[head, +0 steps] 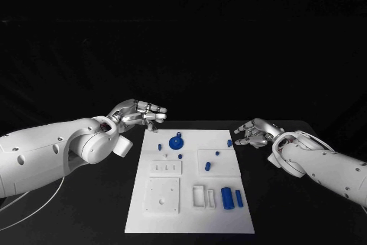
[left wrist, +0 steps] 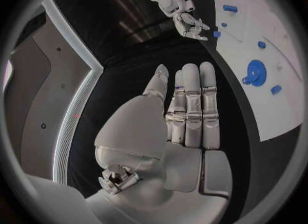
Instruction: Assemble the parts on the task board
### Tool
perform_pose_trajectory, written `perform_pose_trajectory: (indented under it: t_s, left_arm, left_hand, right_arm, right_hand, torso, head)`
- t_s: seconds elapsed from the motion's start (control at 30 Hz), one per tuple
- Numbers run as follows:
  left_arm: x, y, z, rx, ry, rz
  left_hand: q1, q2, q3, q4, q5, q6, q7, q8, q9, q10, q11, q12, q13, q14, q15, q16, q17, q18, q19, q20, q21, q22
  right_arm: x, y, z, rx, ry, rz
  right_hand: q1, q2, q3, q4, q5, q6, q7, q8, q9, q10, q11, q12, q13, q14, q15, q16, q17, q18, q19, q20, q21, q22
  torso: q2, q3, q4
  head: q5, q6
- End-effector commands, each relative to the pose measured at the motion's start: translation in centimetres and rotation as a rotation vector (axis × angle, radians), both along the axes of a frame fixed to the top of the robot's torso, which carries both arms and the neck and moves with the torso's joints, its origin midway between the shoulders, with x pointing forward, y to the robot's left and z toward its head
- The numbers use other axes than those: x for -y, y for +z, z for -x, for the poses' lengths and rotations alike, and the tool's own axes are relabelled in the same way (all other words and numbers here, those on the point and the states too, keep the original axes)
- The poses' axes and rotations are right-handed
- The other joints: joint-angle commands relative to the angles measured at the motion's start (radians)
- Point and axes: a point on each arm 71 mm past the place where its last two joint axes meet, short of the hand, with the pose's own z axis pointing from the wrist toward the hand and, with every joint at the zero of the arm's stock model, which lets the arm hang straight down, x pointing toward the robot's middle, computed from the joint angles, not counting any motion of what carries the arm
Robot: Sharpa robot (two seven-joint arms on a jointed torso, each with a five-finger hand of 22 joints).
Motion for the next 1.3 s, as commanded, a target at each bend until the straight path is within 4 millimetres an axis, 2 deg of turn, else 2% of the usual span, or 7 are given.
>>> perform_pose_trajectory:
  t_s: [0.03, 0.33, 0.57, 0.77, 0.97, 1.07, 1.3]
  left_arm:
    - [0.5, -0.2, 0.3, -0.014, -0.061, -0.010]
    - [0.6, -0.3, 0.4, -0.028, -0.075, -0.014]
    - [0.7, -0.4, 0.4, -0.033, -0.082, -0.015]
    - [0.7, -0.4, 0.4, -0.035, -0.083, -0.016]
    - [0.8, -0.4, 0.4, -0.037, -0.084, -0.016]
    - [0.8, -0.4, 0.4, -0.038, -0.086, -0.016]
    - [0.9, -0.4, 0.5, -0.040, -0.091, -0.016]
  left_hand:
    - [0.002, -0.002, 0.003, -0.009, 0.002, -0.003, -0.005, -0.003, 0.001, -0.005, 0.002, 0.007, 0.000, -0.013, 0.000, 0.011, 0.020, -0.003, -0.020, 0.001, 0.021, 0.025]
    - [0.001, -0.006, 0.010, -0.006, 0.004, -0.031, 0.004, -0.003, 0.001, -0.051, 0.019, -0.008, -0.004, -0.022, 0.013, -0.036, 0.007, 0.002, -0.042, 0.015, 0.005, 0.034]
    - [-0.003, -0.005, 0.011, -0.001, 0.004, -0.026, 0.004, -0.002, 0.003, -0.057, 0.021, -0.008, -0.004, -0.021, 0.014, -0.040, 0.008, 0.003, -0.042, 0.016, 0.001, 0.035]
    - [-0.004, -0.003, 0.011, 0.002, 0.004, -0.024, 0.004, -0.003, 0.004, -0.060, 0.021, -0.007, -0.004, -0.020, 0.014, -0.044, 0.009, 0.003, -0.041, 0.017, -0.003, 0.037]
    - [-0.004, -0.002, 0.011, 0.002, 0.004, -0.027, 0.004, -0.003, 0.003, -0.061, 0.022, -0.007, -0.004, -0.020, 0.015, -0.045, 0.009, 0.003, -0.040, 0.017, -0.004, 0.037]
    - [-0.002, -0.001, 0.011, 0.002, 0.004, -0.027, 0.004, -0.003, 0.004, -0.061, 0.021, -0.006, -0.004, -0.020, 0.015, -0.047, 0.010, 0.003, -0.040, 0.017, -0.006, 0.038]
    - [0.000, 0.000, 0.012, 0.002, 0.005, -0.026, 0.004, -0.003, 0.004, -0.062, 0.022, -0.006, -0.004, -0.020, 0.015, -0.048, 0.010, 0.003, -0.040, 0.018, -0.008, 0.039]
  right_arm:
    - [-0.4, -0.6, 0.0, -0.012, 0.039, 0.023]
    - [-0.3, -1.7, -0.2, -0.031, 0.028, 0.036]
    - [-1.0, -2.1, -0.3, -0.043, 0.041, 0.032]
    - [-1.4, -2.3, -0.2, -0.047, 0.047, 0.028]
    - [-1.4, -2.3, -0.3, -0.040, 0.036, 0.026]
    - [-1.6, -2.3, -0.3, -0.042, 0.035, 0.026]
    - [-2.1, -2.7, -0.4, -0.061, 0.044, 0.028]
  right_hand:
    - [-0.003, 0.007, 0.000, -0.007, -0.005, -0.004, 0.001, 0.002, -0.001, 0.005, 0.001, -0.003, 0.001, 0.000, -0.005, 0.002, 0.001, 0.000, 0.044, -0.002, -0.002, 0.002]
    - [-0.005, 0.007, 0.001, -0.012, -0.001, -0.006, 0.001, 0.002, -0.001, 0.002, 0.001, -0.005, 0.000, -0.001, -0.005, 0.001, 0.000, 0.001, 0.043, -0.002, -0.008, 0.002]
    - [-0.007, 0.009, 0.002, -0.014, -0.001, -0.005, 0.001, 0.002, -0.001, 0.003, 0.001, -0.004, 0.001, -0.001, -0.005, 0.001, 0.000, 0.001, 0.044, -0.002, -0.009, 0.003]
    - [-0.012, 0.012, 0.001, -0.016, -0.004, -0.004, 0.001, 0.002, -0.001, 0.003, 0.001, -0.003, 0.002, 0.000, -0.005, 0.003, 0.002, 0.001, 0.044, -0.002, -0.008, 0.005]
    - [-0.018, 0.017, 0.001, -0.012, -0.013, -0.002, 0.000, 0.002, -0.001, 0.004, 0.001, 0.000, 0.004, 0.000, -0.005, 0.005, 0.003, 0.001, 0.045, -0.002, -0.010, 0.006]
    - [-0.019, 0.018, 0.004, -0.012, -0.017, 0.001, 0.000, 0.002, -0.001, 0.003, 0.001, 0.000, 0.005, 0.000, -0.006, 0.004, 0.003, 0.001, 0.045, -0.002, -0.009, 0.007]
    - [-0.019, 0.019, 0.007, -0.013, -0.017, 0.003, 0.000, 0.002, -0.001, 0.003, 0.000, 0.000, 0.006, -0.001, -0.006, 0.004, 0.003, 0.001, 0.045, -0.002, -0.010, 0.007]
  torso:
    - [0.000, -0.0013, 0.0021]
    - [-0.001, -0.0018, 0.0007]
    - [-0.001, -0.0019, 0.0024]
    - [-0.002, -0.0021, 0.0004]
    - [-0.002, -0.0035, 0.0016]
    - [-0.002, -0.0024, 0.0007]
    - [-0.003, -0.0026, 0.0005]
  head:
    - [-0.002, -0.004]
    - [0.004, -0.008]
    - [0.006, -0.012]
    - [0.009, -0.016]
    - [0.009, -0.018]
    - [0.010, -0.019]
    - [0.011, -0.021]
